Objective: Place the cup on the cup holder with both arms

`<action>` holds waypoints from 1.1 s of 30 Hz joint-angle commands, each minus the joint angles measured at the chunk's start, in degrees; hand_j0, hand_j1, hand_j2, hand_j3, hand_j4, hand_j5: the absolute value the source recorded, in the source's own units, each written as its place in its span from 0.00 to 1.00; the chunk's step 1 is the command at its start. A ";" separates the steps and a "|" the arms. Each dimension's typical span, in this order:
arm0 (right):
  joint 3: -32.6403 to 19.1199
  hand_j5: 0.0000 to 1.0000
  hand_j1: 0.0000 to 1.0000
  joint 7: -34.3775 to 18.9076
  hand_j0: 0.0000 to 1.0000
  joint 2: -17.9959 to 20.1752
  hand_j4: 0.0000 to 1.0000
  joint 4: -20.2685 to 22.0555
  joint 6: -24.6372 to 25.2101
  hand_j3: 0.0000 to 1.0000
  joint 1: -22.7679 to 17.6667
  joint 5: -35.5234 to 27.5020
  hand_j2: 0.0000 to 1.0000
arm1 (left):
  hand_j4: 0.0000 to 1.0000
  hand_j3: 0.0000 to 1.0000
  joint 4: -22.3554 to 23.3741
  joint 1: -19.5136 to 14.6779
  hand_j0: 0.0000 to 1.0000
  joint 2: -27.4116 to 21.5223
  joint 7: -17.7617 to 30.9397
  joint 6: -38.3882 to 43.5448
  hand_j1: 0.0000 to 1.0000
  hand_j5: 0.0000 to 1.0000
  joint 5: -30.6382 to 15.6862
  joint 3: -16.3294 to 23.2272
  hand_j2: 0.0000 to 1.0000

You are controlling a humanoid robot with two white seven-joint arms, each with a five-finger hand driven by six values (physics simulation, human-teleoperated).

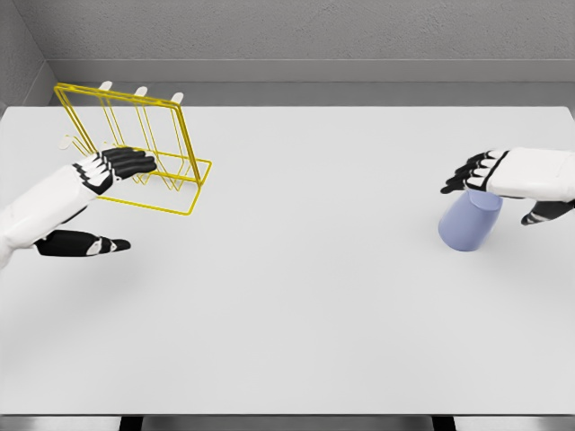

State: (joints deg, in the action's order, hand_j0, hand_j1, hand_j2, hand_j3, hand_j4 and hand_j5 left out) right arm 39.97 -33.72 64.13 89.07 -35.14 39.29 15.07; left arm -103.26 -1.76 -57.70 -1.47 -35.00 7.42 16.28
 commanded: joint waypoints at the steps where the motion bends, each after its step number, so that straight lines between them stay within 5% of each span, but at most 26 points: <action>1: -0.15 1.00 1.00 -1.28 1.00 -2.52 1.00 -2.23 0.14 1.00 0.09 0.40 1.00 | 1.00 1.00 -0.01 0.00 1.00 0.49 -0.03 0.00 1.00 1.00 0.67 0.33 1.00; 8: 0.02 1.00 1.00 -1.28 1.00 -5.77 1.00 -8.73 0.14 1.00 1.58 4.27 1.00 | 1.00 1.00 -0.01 0.18 1.00 0.49 -0.03 0.00 1.00 1.00 -0.39 3.76 1.00; 12: 1.17 1.00 1.00 -1.28 1.00 -6.65 1.00 -11.55 0.14 1.00 1.49 5.59 1.00 | 1.00 1.00 -0.01 -0.26 1.00 -0.83 0.06 0.00 1.00 1.00 -8.91 8.24 1.00; 23: 1.96 1.00 1.00 -1.28 1.00 -7.09 1.00 -8.73 0.14 1.00 1.58 5.41 1.00 | 1.00 1.00 -0.01 -2.28 1.00 0.84 7.35 0.00 1.00 1.00 -24.56 17.91 1.00; 27: 1.96 0.83 0.83 -1.28 0.83 -7.00 0.83 -8.82 0.14 0.83 1.49 5.50 0.83 | 1.00 1.00 -0.01 -2.46 1.00 2.95 9.11 0.00 1.00 1.00 -26.58 18.97 1.00; 33: 2.13 0.79 0.79 -1.28 0.79 -7.00 0.79 -8.65 0.14 0.79 1.32 5.76 0.79 | 1.00 1.00 0.07 -2.72 1.00 6.20 9.29 9.94 1.00 1.00 -32.55 20.55 1.00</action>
State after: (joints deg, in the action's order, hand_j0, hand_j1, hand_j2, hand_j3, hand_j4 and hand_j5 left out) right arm 42.09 -35.02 57.05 80.37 -35.14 40.61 20.97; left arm -103.18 -4.48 -52.70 7.70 -29.04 -22.70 36.28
